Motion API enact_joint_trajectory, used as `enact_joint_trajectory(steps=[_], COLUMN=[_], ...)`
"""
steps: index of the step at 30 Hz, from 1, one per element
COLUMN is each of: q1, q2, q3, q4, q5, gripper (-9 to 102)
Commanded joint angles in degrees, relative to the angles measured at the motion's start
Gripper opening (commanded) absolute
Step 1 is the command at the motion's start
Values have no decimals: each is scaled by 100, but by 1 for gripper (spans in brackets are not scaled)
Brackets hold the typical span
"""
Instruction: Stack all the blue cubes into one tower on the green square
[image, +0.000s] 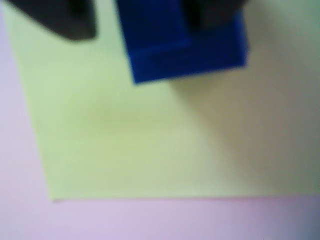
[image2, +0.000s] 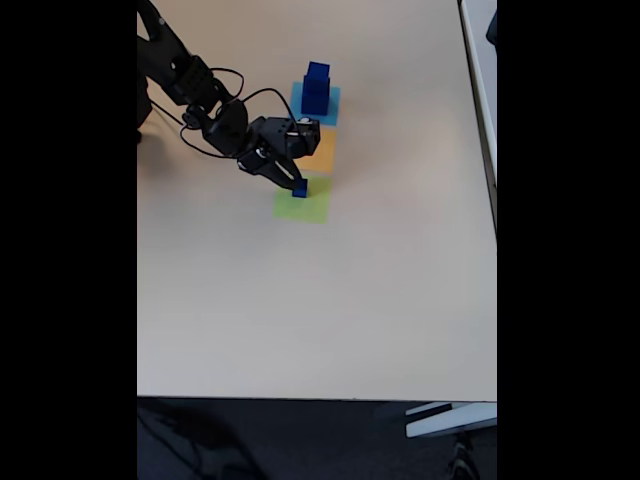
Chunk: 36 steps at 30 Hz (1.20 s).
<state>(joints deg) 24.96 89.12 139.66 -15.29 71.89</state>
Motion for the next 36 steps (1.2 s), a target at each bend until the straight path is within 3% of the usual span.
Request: enact_joint_trajectory(steps=[1, 11, 22, 31, 36], q1=[-26, -70, -176, -519, -896], q2=[343, 466, 835, 1433, 1468], q3=[-176, -237, -650, -1705, -2760], q4=[-9, 9, 571, 1881, 3313], q5=[18, -35, -141, -281, -70], gripper=[11, 12, 13, 16, 18])
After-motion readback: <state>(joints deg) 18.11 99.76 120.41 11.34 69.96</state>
